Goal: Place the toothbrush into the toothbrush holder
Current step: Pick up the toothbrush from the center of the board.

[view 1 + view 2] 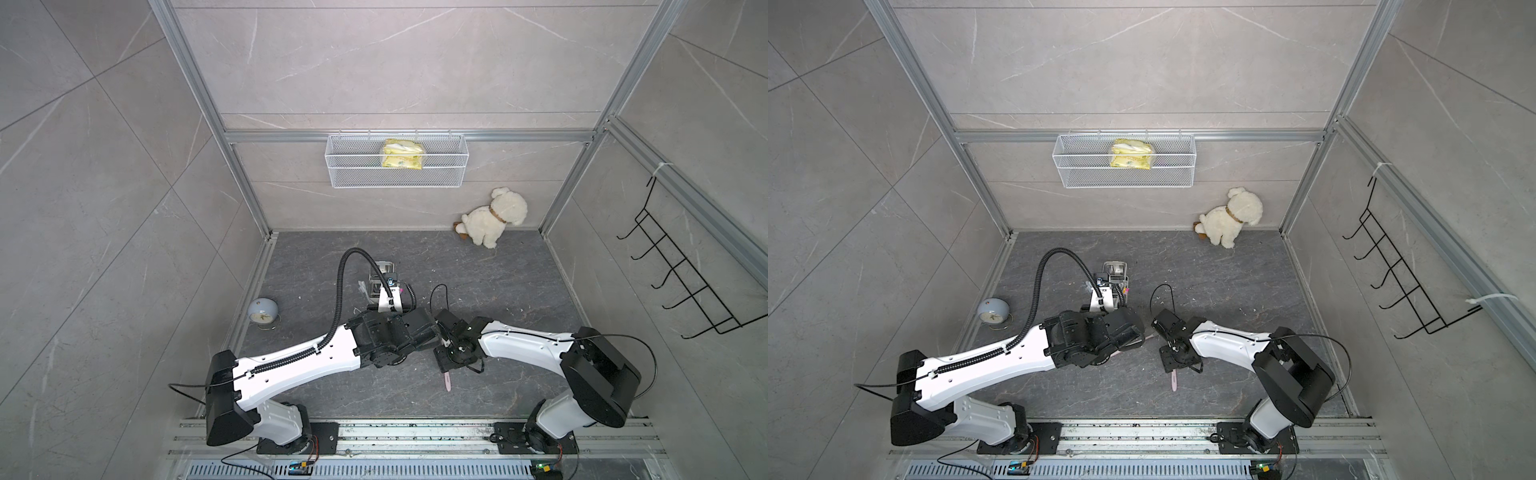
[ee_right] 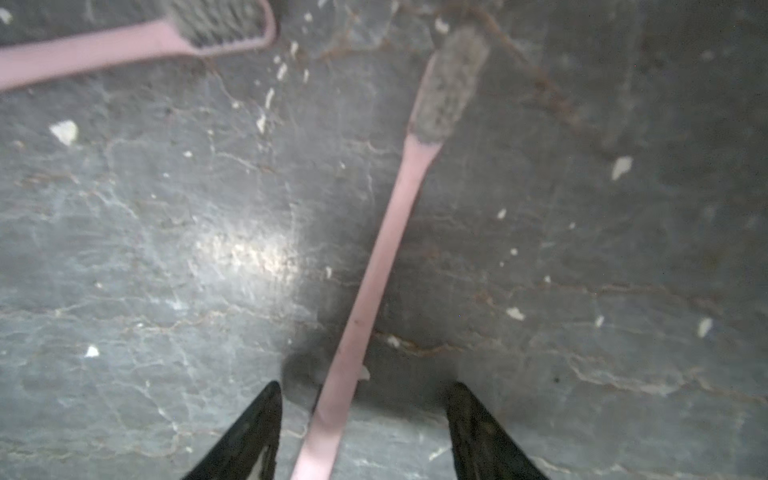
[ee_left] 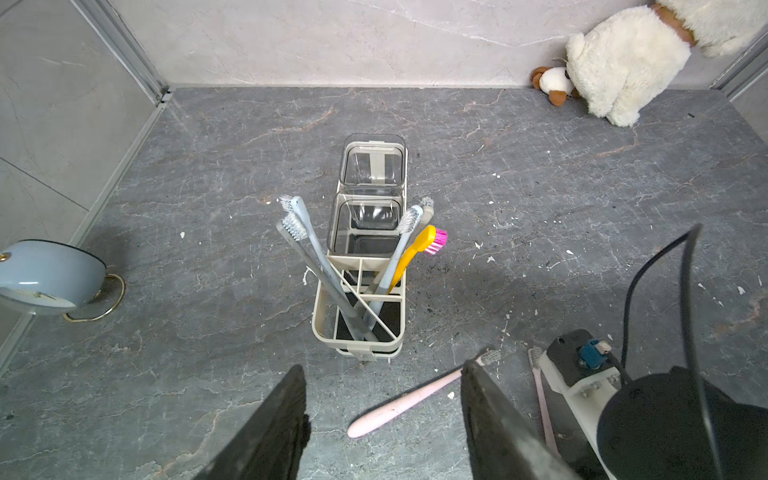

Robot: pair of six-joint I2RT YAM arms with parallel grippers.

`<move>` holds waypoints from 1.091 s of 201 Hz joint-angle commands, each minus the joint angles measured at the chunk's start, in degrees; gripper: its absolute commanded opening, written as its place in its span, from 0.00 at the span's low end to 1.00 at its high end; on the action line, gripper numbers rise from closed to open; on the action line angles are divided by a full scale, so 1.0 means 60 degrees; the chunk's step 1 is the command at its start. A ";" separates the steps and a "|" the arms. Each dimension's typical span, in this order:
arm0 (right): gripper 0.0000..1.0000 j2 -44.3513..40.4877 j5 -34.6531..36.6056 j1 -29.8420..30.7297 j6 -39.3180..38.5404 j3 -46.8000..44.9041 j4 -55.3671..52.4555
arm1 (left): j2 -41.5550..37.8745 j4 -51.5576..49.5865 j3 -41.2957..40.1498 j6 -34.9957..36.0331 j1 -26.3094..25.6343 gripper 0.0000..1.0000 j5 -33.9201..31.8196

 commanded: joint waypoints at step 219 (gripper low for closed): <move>0.12 -0.5556 -0.1070 0.1991 0.2497 -0.2195 0.2242 | -0.1176 0.5191 -0.2805 -0.1909 0.0068 0.82 0.4068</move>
